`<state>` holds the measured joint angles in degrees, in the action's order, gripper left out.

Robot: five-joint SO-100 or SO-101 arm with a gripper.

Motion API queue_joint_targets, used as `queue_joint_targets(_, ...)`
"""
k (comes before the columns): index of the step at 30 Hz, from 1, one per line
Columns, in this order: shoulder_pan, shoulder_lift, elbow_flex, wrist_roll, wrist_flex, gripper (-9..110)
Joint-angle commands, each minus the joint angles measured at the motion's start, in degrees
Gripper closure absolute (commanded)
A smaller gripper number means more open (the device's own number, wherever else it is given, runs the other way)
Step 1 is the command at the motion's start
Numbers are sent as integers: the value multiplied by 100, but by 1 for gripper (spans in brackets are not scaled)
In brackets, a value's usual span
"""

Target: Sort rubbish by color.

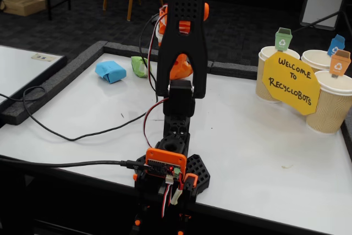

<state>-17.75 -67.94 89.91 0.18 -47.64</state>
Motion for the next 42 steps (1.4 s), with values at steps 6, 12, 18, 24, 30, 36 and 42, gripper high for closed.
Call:
queue_joint_targets(6,141,-308,-712,44,-193,101)
queue_joint_targets(12,26,-659,-826,44,-624,101)
queue_joint_targets(18,-79,-1160,-826,44,-1125,101)
queue_joint_targets(24,-272,-1670,-826,44,-1679,101)
queue_joint_targets(30,-396,-2241,-800,44,-2092,101)
queue_joint_targets(36,-501,-2927,-633,44,-2426,101)
queue_joint_targets(42,-483,-3709,-255,44,-2575,101)
